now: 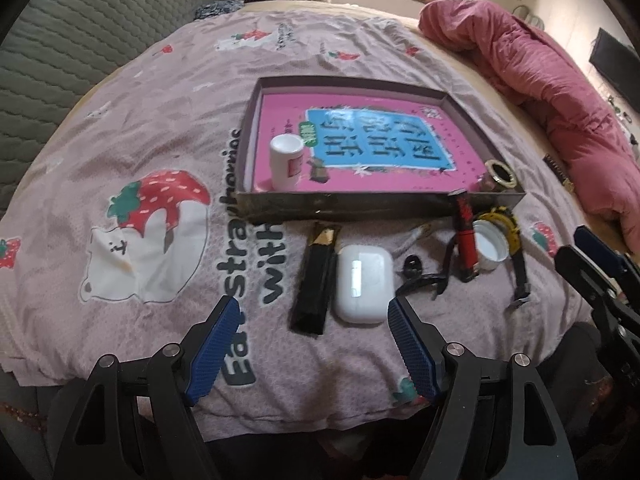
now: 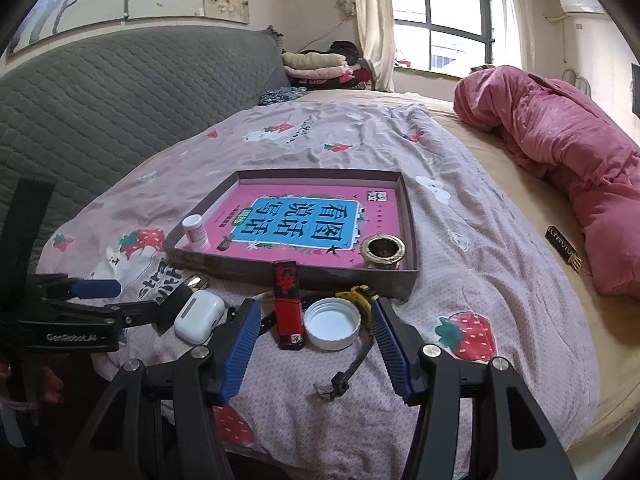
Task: Organize rigid objects
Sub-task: 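Move both tools back over the remaining objects in front of the tray, then approach the black tube with the left tool while the right tool approaches the red lighter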
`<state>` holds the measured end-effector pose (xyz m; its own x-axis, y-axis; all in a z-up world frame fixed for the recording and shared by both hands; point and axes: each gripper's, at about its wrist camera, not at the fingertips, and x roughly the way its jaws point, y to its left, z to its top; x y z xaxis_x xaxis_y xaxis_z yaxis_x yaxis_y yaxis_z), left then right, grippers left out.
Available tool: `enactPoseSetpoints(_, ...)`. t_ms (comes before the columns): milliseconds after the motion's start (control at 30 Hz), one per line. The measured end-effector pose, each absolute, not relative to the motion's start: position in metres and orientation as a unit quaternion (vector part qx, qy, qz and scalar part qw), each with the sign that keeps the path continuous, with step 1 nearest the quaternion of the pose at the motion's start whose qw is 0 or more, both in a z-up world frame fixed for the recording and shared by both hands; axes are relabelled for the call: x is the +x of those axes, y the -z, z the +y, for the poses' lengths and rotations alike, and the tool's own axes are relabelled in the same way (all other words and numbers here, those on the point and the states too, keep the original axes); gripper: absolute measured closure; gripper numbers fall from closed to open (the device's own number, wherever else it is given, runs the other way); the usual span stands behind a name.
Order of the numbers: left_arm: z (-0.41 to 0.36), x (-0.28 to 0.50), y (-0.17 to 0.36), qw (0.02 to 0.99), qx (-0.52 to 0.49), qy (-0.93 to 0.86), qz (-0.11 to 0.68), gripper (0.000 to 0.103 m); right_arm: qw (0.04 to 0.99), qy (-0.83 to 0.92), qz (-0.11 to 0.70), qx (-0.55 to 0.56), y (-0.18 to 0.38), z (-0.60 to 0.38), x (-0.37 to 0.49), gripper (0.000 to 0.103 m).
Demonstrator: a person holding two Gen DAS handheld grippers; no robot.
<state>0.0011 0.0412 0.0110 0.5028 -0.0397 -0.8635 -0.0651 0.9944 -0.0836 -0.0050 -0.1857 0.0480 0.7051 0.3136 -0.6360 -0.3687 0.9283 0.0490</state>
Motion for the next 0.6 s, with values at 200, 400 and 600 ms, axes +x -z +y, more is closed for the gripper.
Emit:
enactPoseSetpoints(200,0.049,0.003,-0.002,0.856,-0.057,-0.021,0.513,0.025,0.918,-0.200,0.337,-0.055,-0.047,-0.176,-0.010,0.046)
enactPoseSetpoints(400,0.047,0.004,0.008,0.852,-0.035,-0.031,0.522,0.025,0.914,-0.207,0.343,-0.062,-0.043,-0.173,-0.011,0.046)
enactPoseSetpoints(600,0.050,0.006,0.012,0.850,-0.035,-0.037,0.524,0.025,0.912,-0.212,0.345,-0.060,-0.041,-0.173,-0.010,0.046)
